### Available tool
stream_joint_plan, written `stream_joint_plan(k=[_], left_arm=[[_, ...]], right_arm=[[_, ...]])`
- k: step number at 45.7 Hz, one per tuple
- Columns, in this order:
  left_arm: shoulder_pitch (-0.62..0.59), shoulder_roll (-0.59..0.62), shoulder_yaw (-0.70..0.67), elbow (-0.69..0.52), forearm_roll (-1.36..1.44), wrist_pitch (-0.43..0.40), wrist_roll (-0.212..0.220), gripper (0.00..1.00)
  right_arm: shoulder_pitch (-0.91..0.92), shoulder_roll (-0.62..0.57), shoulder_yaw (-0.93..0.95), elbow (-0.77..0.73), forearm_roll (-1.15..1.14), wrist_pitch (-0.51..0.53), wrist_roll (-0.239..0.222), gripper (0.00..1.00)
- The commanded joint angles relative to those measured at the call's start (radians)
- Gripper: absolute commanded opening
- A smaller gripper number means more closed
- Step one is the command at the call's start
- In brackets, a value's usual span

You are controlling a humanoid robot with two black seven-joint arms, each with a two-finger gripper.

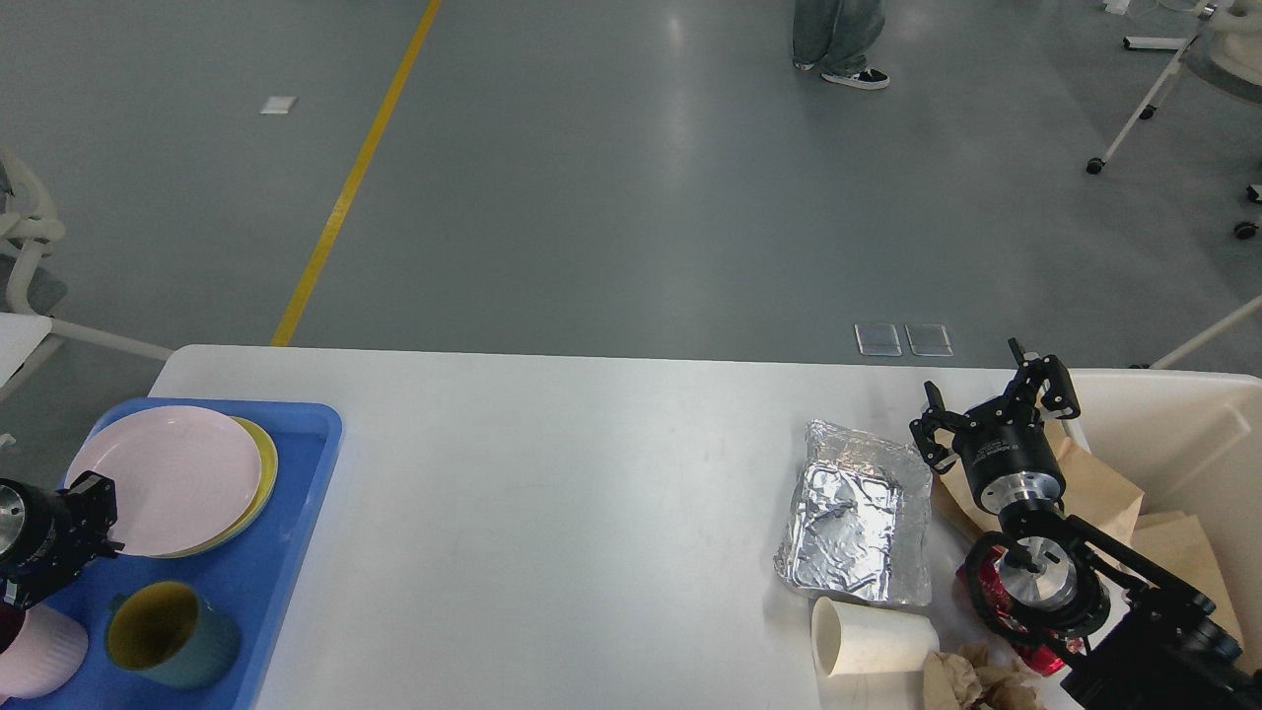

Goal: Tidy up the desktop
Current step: 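Open the left gripper and raise it off the plates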

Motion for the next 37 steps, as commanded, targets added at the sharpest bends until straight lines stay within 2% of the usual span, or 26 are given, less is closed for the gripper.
stream_joint_plan(k=[1, 2, 5, 7, 13, 23, 33, 37], left_arm=[[0.005, -0.003, -0.015, 0.0, 0.001, 0.013, -0.001, 0.12], [0.005, -0.003, -0.015, 0.0, 0.001, 0.017, -0.001, 0.17], [0.007, -0.003, -0.015, -0.002, 0.001, 0.031, 0.001, 0.42], [0.005, -0.005, -0.015, -0.005, 0.001, 0.045, 0.001, 0.56], [-0.002, -0.006, -0.015, -0.007, 0.007, 0.054, 0.001, 0.79], [-0.048, -0.005, -0.013, -0.007, 0.037, 0.036, -0.001, 0.95], [-0.133, 0.008, -0.027, -0.01, 0.04, 0.025, -0.013, 0.96], [-0.15, 0.049, -0.107, -0.01, 0.04, 0.025, -0.015, 0.96]], right_arm=[[-0.001, 0.0, 0.0, -0.002, 0.0, 0.0, 0.0, 1.0], [0.0, 0.0, 0.0, 0.0, 0.0, 0.0, 0.0, 1.0], [0.0, 0.0, 0.0, 0.0, 0.0, 0.0, 0.0, 1.0], [-0.001, 0.0, 0.0, 0.0, 0.0, 0.0, 0.0, 1.0], [0.0, 0.0, 0.0, 0.0, 0.0, 0.0, 0.0, 1.0], [0.0, 0.0, 0.0, 0.0, 0.0, 0.0, 0.0, 1.0], [-0.001, 0.0, 0.0, 0.0, 0.0, 0.0, 0.0, 1.0], [0.0, 0.0, 0.0, 0.0, 0.0, 0.0, 0.0, 1.0]])
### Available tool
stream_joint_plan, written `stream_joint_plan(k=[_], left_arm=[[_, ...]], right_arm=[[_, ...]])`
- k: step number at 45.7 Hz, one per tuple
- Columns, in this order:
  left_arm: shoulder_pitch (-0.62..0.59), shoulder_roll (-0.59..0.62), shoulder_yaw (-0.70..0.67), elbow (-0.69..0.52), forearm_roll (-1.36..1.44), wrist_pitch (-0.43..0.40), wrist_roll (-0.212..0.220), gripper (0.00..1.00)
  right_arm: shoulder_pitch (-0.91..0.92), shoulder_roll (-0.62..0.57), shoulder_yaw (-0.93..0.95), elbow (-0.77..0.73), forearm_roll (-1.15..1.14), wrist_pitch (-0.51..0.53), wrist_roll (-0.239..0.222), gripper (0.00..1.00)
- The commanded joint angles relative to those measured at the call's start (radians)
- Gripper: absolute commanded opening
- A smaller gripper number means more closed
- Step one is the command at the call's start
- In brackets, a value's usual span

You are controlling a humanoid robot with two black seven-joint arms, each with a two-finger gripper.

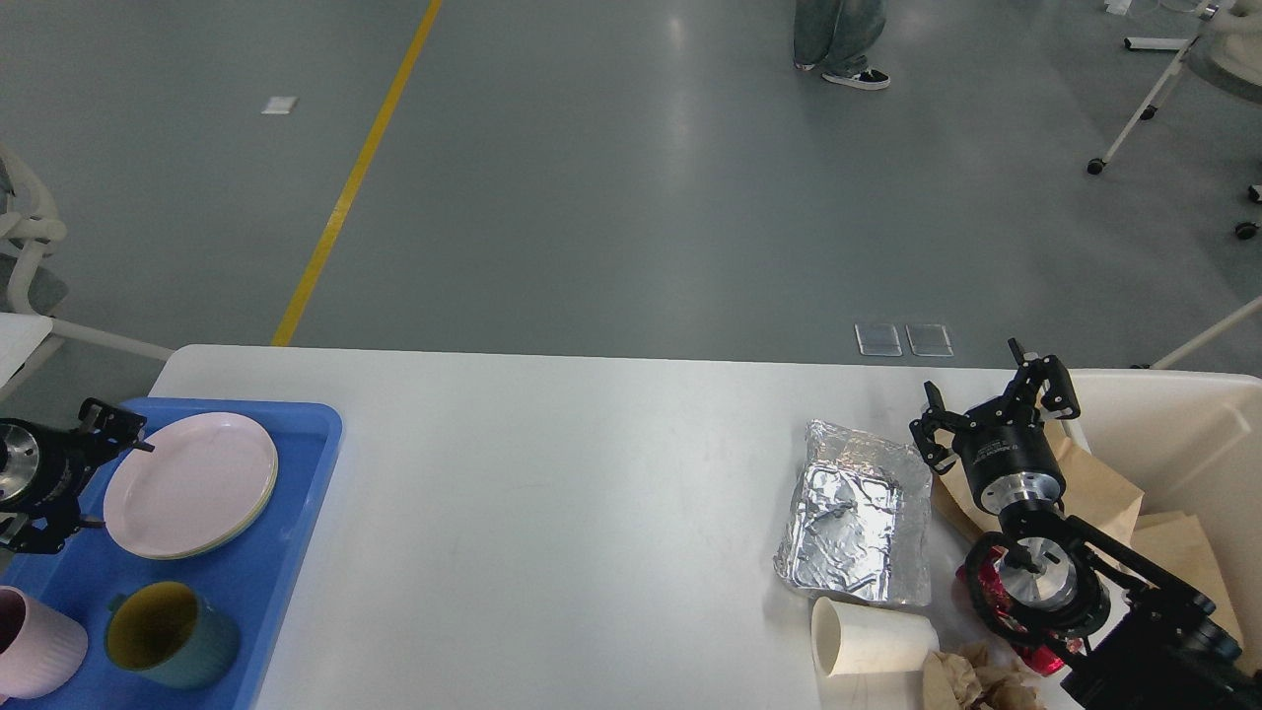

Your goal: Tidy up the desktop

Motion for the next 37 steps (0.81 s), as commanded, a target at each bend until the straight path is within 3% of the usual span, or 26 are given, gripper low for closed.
stream_joint_plan(k=[1, 9, 20, 23, 31, 37], left_arm=[[-0.026, 0.065, -0.118, 0.0, 0.0, -0.001, -0.005, 0.96], [0.04, 0.178, -0.562, -0.006, 0.0, -0.03, 0.009, 0.96], [0.371, 0.169, -1.34, -0.002, 0.0, -0.217, -0.097, 0.96], [0.441, 0.156, -1.509, -0.003, 0.003, -0.249, -0.1, 0.96], [0.469, -0.008, -1.679, 0.003, 0.041, -0.148, -0.127, 0.96], [0.572, -0.108, -1.845, -0.011, 0.08, -0.14, -0.141, 0.96]], right_arm=[[-0.001, 0.0, 0.0, -0.001, 0.0, 0.0, 0.0, 1.0], [0.0, 0.0, 0.0, 0.0, 0.0, 0.0, 0.0, 1.0], [0.0, 0.0, 0.0, 0.0, 0.0, 0.0, 0.0, 1.0], [-0.001, 0.0, 0.0, 0.0, 0.0, 0.0, 0.0, 1.0], [0.0, 0.0, 0.0, 0.0, 0.0, 0.0, -0.001, 1.0], [0.0, 0.0, 0.0, 0.0, 0.0, 0.0, 0.0, 1.0]])
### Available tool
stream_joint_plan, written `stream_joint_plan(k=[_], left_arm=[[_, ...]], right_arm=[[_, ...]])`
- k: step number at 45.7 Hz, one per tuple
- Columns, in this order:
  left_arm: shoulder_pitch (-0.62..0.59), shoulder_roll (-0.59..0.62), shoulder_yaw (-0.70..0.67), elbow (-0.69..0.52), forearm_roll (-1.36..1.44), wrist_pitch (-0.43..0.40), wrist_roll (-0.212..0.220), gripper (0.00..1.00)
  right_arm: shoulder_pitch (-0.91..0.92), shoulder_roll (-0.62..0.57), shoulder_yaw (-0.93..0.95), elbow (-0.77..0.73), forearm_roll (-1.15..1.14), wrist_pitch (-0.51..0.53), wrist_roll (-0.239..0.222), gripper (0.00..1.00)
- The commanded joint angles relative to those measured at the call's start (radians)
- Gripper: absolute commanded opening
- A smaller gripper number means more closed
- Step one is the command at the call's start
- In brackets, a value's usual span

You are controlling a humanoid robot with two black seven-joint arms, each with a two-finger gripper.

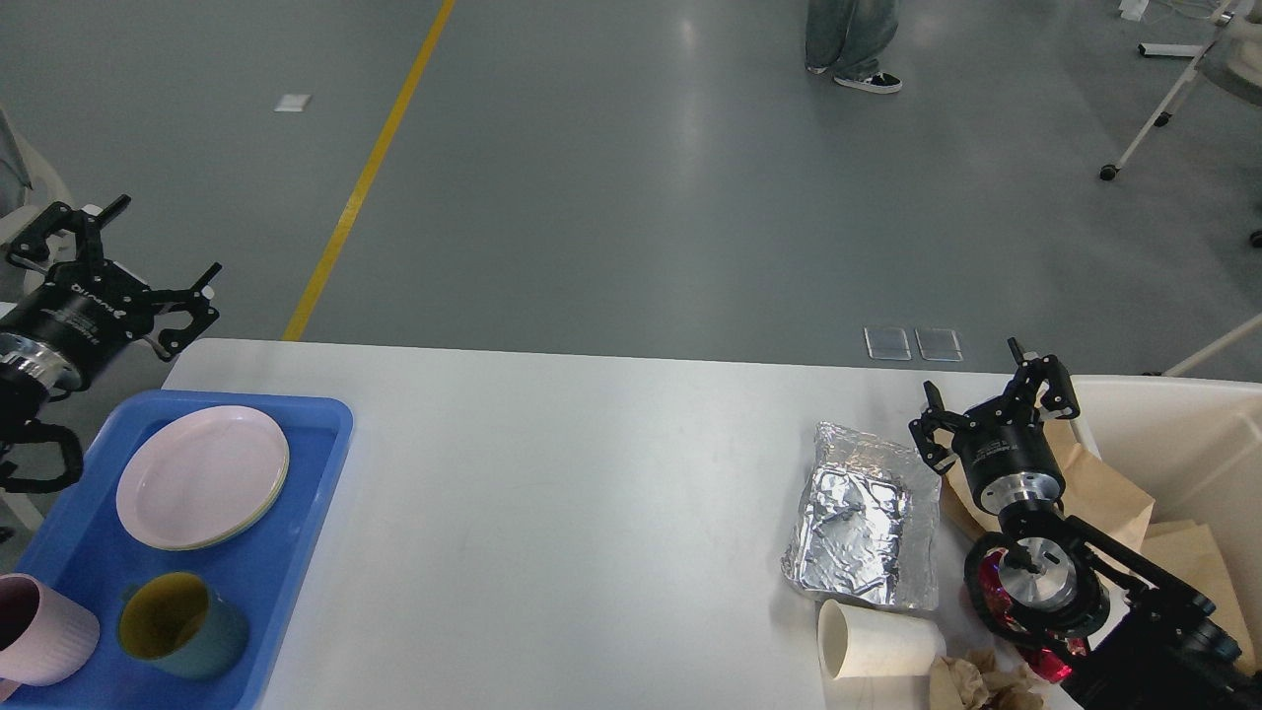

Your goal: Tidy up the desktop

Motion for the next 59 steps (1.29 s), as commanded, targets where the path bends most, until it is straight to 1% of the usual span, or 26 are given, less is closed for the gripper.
stream_joint_plan(k=[1, 5, 7, 9, 15, 18, 21, 28, 33, 38, 46, 51, 59], left_arm=[[0.093, -0.1, -0.151, -0.018, 0.058, 0.012, -0.023, 0.96], [0.14, -0.132, -0.244, -0.078, 0.179, 0.012, -0.086, 0.96], [0.188, -0.155, -0.309, -0.106, 0.24, 0.014, -0.098, 0.96], [0.254, -0.204, -0.41, -0.141, 0.328, 0.018, -0.099, 0.96], [0.364, -0.323, -0.665, -0.237, 0.558, 0.037, -0.096, 0.96], [0.404, -0.366, -0.752, -0.258, 0.665, 0.054, -0.081, 0.96], [0.409, -0.375, -0.814, -0.256, 0.718, 0.055, -0.09, 0.96], [0.417, -0.378, -0.84, -0.256, 0.719, 0.061, -0.096, 0.96], [0.418, -0.378, -0.84, -0.253, 0.719, 0.063, -0.084, 0.96], [0.426, -0.369, -0.843, -0.253, 0.718, 0.057, -0.086, 0.96], [0.429, -0.381, -0.934, -0.253, 0.716, 0.054, -0.087, 0.96], [0.427, -0.393, -0.934, -0.253, 0.716, 0.046, -0.096, 0.96], [0.418, -0.41, -0.927, -0.255, 0.721, 0.045, -0.096, 0.96]], right_arm=[[0.001, 0.0, 0.0, 0.0, 0.0, 0.0, 0.0, 1.0], [0.001, 0.0, 0.0, 0.0, 0.0, 0.0, 0.0, 1.0], [0.001, 0.0, 0.0, 0.0, 0.0, 0.0, 0.0, 1.0], [0.001, 0.0, 0.0, 0.0, 0.0, 0.0, 0.0, 1.0], [0.001, 0.0, 0.0, 0.0, 0.0, 0.0, 0.0, 1.0], [0.001, 0.0, 0.0, 0.0, 0.0, 0.0, 0.0, 1.0], [0.001, 0.0, 0.0, 0.0, 0.0, 0.0, 0.0, 1.0], [0.001, 0.0, 0.0, 0.0, 0.0, 0.0, 0.0, 1.0], [0.001, 0.0, 0.0, 0.0, 0.0, 0.0, 0.0, 1.0], [0.001, 0.0, 0.0, 0.0, 0.0, 0.0, 0.0, 1.0], [0.001, 0.0, 0.0, 0.0, 0.0, 0.0, 0.0, 1.0], [-0.001, 0.0, 0.0, 0.0, 0.0, 0.0, 0.0, 1.0], [-0.001, 0.0, 0.0, 0.0, 0.0, 0.0, 0.0, 1.0]])
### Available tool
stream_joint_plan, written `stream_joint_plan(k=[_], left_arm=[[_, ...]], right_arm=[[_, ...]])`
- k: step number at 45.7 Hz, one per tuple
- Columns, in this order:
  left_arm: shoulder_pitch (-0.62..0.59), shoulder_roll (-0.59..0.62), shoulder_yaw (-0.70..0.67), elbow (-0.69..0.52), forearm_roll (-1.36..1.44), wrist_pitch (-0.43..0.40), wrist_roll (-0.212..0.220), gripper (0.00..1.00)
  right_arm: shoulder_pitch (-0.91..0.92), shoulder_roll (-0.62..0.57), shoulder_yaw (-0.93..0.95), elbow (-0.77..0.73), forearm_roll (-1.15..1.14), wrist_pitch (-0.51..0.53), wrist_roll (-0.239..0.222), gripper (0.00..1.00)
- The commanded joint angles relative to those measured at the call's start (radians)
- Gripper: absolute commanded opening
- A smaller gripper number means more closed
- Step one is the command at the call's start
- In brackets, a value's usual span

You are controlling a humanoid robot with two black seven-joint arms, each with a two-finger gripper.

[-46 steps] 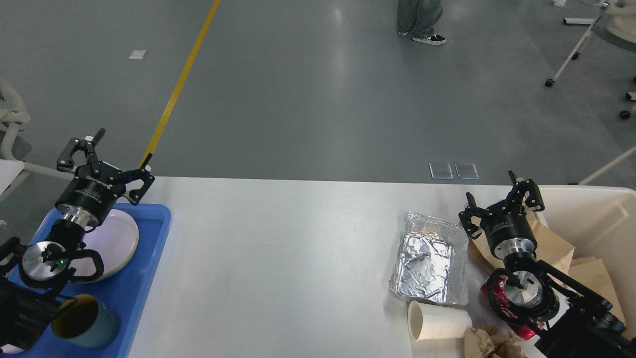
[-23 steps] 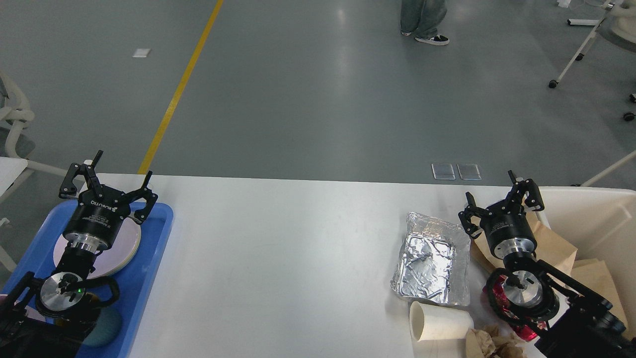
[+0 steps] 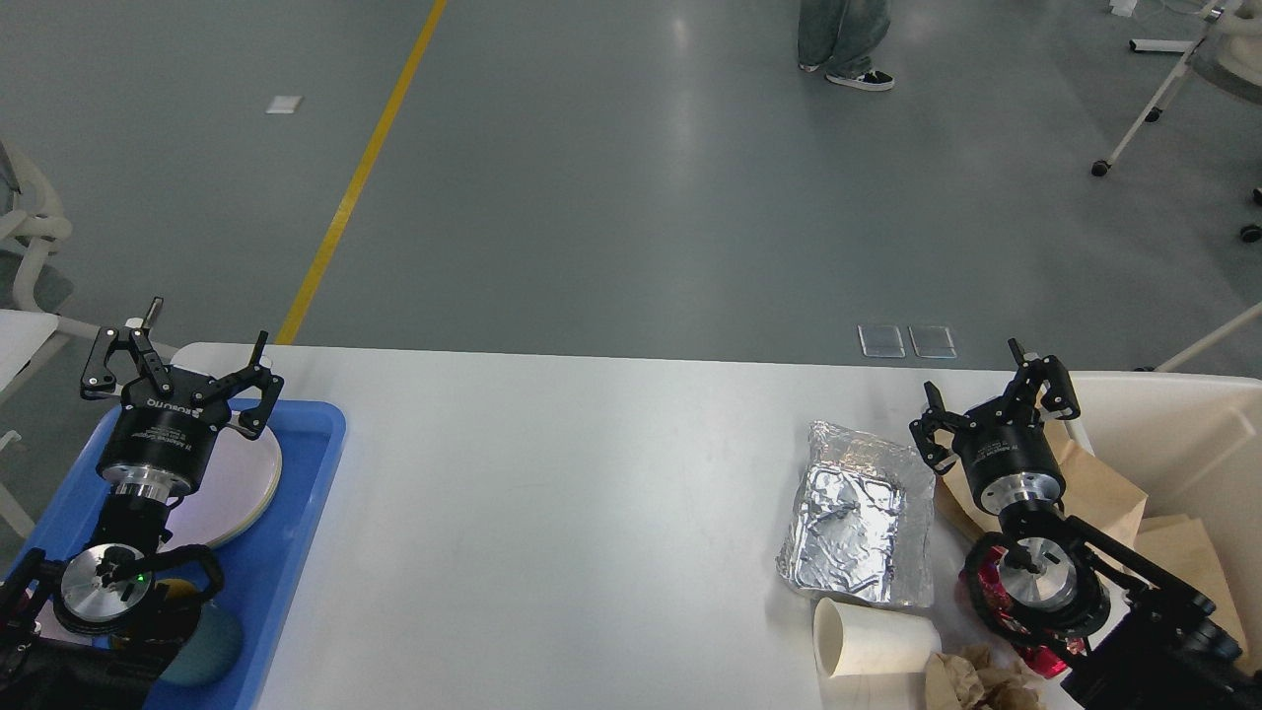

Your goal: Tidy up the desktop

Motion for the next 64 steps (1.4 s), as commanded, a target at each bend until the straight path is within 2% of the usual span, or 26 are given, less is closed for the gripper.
stream_joint_plan(k=[1, 15, 23, 27, 36, 49, 52, 58, 64], left_arm=[[-0.011, -0.002, 0.008, -0.002, 0.006, 0.001, -0.001, 0.96], [0.027, -0.011, 0.051, 0.0, 0.112, 0.01, -0.008, 0.96], [0.027, -0.035, 0.06, 0.018, 0.133, 0.015, -0.125, 0.96], [0.025, -0.057, 0.066, 0.018, 0.132, 0.003, -0.156, 0.96], [0.024, -0.052, 0.068, 0.018, 0.13, 0.001, -0.142, 0.96], [-0.008, -0.061, 0.068, 0.055, 0.087, 0.018, -0.148, 0.96], [-0.021, -0.061, 0.071, 0.092, 0.103, 0.001, -0.15, 0.96], [-0.021, -0.061, 0.143, 0.094, 0.1, -0.034, -0.163, 0.96], [-0.022, -0.06, 0.157, 0.095, 0.093, -0.044, -0.174, 0.96]], right_arm=[[0.001, 0.0, 0.0, 0.0, 0.0, 0.0, 0.0, 1.0], [-0.001, 0.0, 0.0, 0.0, 0.0, 0.0, 0.0, 1.0], [-0.001, 0.0, 0.0, 0.0, 0.0, 0.0, 0.0, 1.0], [-0.001, 0.0, 0.0, 0.0, 0.0, 0.0, 0.0, 1.0], [-0.001, 0.0, 0.0, -0.002, 0.0, 0.0, 0.0, 1.0], [-0.001, 0.0, 0.0, -0.002, 0.0, 0.0, 0.0, 1.0], [0.001, 0.0, 0.0, 0.0, 0.0, 0.0, 0.0, 1.0], [0.001, 0.0, 0.0, 0.0, 0.0, 0.0, 0.0, 1.0], [-0.001, 0.0, 0.0, 0.0, 0.0, 0.0, 0.0, 1.0]])
